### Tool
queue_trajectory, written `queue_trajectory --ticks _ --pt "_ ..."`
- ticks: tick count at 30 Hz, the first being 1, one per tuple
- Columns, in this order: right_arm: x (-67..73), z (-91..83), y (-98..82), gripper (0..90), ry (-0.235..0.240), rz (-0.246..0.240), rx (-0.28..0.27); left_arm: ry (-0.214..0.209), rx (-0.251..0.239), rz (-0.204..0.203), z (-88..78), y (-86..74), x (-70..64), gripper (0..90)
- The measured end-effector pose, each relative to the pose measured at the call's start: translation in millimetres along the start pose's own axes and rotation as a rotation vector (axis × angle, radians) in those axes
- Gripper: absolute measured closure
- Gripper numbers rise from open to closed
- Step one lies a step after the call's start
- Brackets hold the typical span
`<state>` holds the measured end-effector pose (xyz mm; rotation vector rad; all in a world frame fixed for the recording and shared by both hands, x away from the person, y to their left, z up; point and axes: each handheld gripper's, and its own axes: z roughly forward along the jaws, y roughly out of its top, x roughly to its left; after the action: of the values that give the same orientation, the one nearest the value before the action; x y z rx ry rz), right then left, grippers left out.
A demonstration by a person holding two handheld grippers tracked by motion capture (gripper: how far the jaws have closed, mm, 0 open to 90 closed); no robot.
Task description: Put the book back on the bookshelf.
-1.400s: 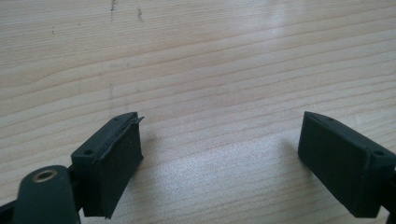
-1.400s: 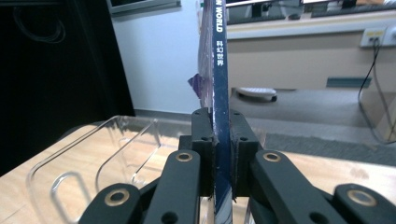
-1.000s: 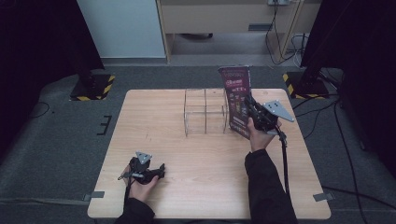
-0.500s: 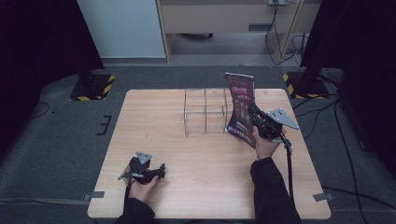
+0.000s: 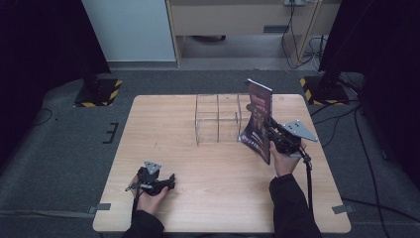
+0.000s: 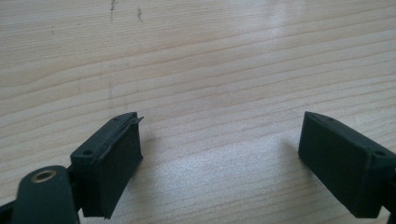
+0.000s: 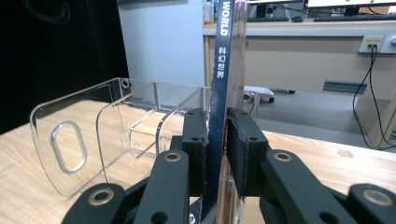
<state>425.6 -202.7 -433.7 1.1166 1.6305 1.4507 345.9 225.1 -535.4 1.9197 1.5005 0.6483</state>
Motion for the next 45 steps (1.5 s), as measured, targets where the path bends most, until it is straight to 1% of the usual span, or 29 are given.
queue_trajectory --ticks 2,5,7,10,11,12,13,14,16,18,19,22,27,30,32,33,35,36,39,41,43,45 --pt "0.3 -1.3 1.3 77.3 -0.002 -0.009 0.012 0.000 -0.001 -0.001 0.1 0.0 -0.1 12.3" --pt "-0.2 -2.5 2.0 76.4 0.003 0.003 0.015 0.000 0.000 0.000 0.0 0.0 0.0 12.3" --pt "-0.7 -3.7 3.3 73.1 0.007 0.017 0.011 0.000 -0.001 -0.001 0.1 0.0 -0.1 12.3" --pt "-0.7 -4.4 6.3 71.4 0.010 0.022 0.011 0.000 -0.001 -0.001 0.1 0.0 -0.1 12.3" --pt "-0.8 -2.8 10.8 70.8 0.005 0.013 0.030 0.000 -0.001 -0.001 0.1 0.0 -0.1 12.3" --pt "-0.7 -1.6 12.4 72.8 0.002 0.016 0.037 0.000 -0.001 -0.001 0.1 0.0 -0.2 12.3" --pt "-1.0 -0.4 14.4 75.8 0.014 0.019 0.048 0.000 -0.001 -0.001 0.1 0.0 -0.1 12.4" --pt "-1.0 -0.4 14.4 75.8 0.014 0.019 0.048 0.000 -0.001 -0.001 0.1 0.0 -0.1 12.4" --pt "0.1 1.8 18.1 77.4 0.006 0.028 0.065 0.000 -0.001 -0.001 0.1 0.0 -0.2 12.4" --pt "0.4 2.2 18.2 78.1 0.003 0.034 0.065 0.000 -0.001 -0.002 0.1 0.0 -0.2 12.3" --pt "0.9 1.8 18.1 79.4 -0.011 0.041 0.067 0.000 -0.001 -0.001 0.1 0.0 -0.2 12.4" --pt "0.6 1.3 18.1 79.5 -0.015 0.048 0.070 0.000 -0.001 -0.001 0.1 0.0 -0.1 12.3" --pt "0.8 2.5 19.7 77.7 -0.012 0.046 0.074 0.000 -0.001 -0.002 0.1 0.0 -0.2 12.3" --pt "0.7 4.0 23.2 73.6 -0.016 0.052 0.062 0.000 -0.001 -0.001 0.1 0.0 -0.2 12.3" --pt "0.5 7.0 28.5 69.6 -0.022 0.063 0.062 0.000 0.000 0.000 0.0 0.0 -0.1 12.3" --pt "0.6 9.1 31.3 68.4 -0.030 0.058 0.069 0.000 -0.001 -0.002 0.1 0.0 -0.2 12.4" --pt "0.4 14.3 36.6 67.5 -0.037 0.053 0.086 0.000 -0.001 -0.002 0.1 0.0 -0.2 12.4" --pt "0.5 17.7 39.8 67.0 -0.050 0.048 0.094 0.000 0.000 0.000 0.0 0.0 -0.1 12.3" --pt "-0.6 26.2 46.4 65.6 -0.059 0.050 0.122 0.000 -0.001 -0.002 0.1 0.0 -0.1 12.3" --pt "-2.0 31.2 51.3 66.0 -0.069 0.051 0.140 0.000 -0.001 -0.001 0.1 0.0 -0.1 12.4" --pt "-2.3 34.3 55.4 67.7 -0.065 0.058 0.153 0.000 0.001 0.000 0.0 0.0 0.0 12.3" --pt "-1.8 36.9 58.0 72.3 -0.062 0.055 0.173 0.000 0.000 0.000 0.0 0.0 0.0 12.3"
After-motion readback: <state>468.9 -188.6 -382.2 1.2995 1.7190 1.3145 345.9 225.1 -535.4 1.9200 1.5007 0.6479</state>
